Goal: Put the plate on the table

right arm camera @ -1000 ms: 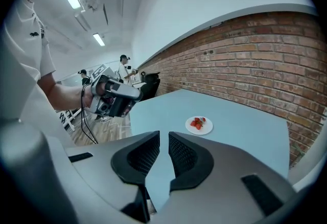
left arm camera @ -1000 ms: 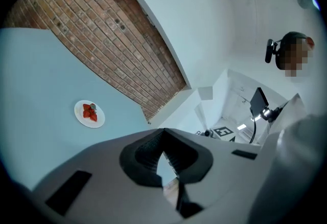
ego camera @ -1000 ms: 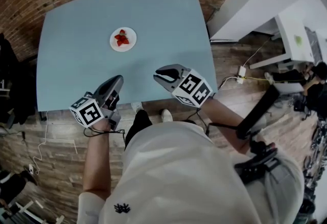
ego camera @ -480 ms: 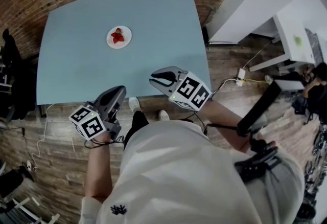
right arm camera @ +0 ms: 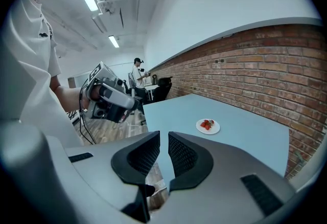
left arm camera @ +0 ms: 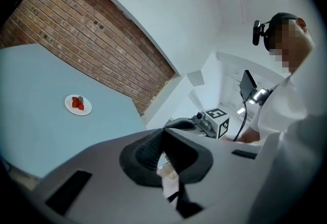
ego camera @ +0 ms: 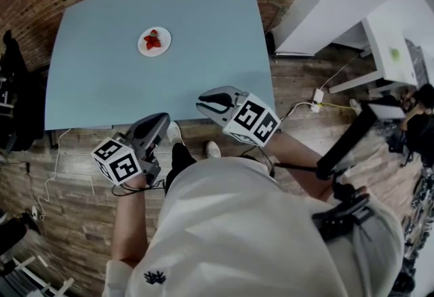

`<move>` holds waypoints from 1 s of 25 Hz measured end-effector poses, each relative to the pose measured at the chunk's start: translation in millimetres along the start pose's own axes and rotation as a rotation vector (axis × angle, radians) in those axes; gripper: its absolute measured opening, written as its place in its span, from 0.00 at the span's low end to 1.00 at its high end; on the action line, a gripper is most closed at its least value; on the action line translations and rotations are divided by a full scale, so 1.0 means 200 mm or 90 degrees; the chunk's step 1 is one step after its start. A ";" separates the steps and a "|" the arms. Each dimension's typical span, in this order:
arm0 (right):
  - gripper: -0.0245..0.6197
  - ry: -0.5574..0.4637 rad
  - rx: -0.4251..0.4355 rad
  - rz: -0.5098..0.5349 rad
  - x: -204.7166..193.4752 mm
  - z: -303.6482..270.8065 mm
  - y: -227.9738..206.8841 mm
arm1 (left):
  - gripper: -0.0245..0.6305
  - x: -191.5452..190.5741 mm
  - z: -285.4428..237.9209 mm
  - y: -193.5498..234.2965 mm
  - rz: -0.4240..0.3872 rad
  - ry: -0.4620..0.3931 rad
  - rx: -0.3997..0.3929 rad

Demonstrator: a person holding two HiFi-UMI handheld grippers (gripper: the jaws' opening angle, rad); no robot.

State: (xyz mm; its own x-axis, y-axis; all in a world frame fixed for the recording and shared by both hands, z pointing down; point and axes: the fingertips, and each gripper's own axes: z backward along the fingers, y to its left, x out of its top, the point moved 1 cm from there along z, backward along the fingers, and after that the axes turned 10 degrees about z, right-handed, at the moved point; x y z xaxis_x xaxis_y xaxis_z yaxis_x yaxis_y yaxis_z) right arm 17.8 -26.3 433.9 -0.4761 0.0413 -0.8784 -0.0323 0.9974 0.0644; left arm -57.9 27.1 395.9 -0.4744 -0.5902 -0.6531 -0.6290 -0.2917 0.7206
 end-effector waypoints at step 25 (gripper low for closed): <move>0.10 -0.006 -0.005 0.006 -0.01 0.09 -0.03 | 0.04 -0.02 -0.08 -0.06 -0.007 0.007 0.010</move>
State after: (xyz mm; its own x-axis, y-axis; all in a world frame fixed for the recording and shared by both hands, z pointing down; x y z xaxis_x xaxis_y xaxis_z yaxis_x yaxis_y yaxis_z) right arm 34.2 -30.4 427.1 -0.4687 0.0510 -0.8819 -0.0348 0.9965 0.0761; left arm -38.8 21.3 393.8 -0.4610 -0.5954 -0.6580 -0.6432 -0.2866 0.7100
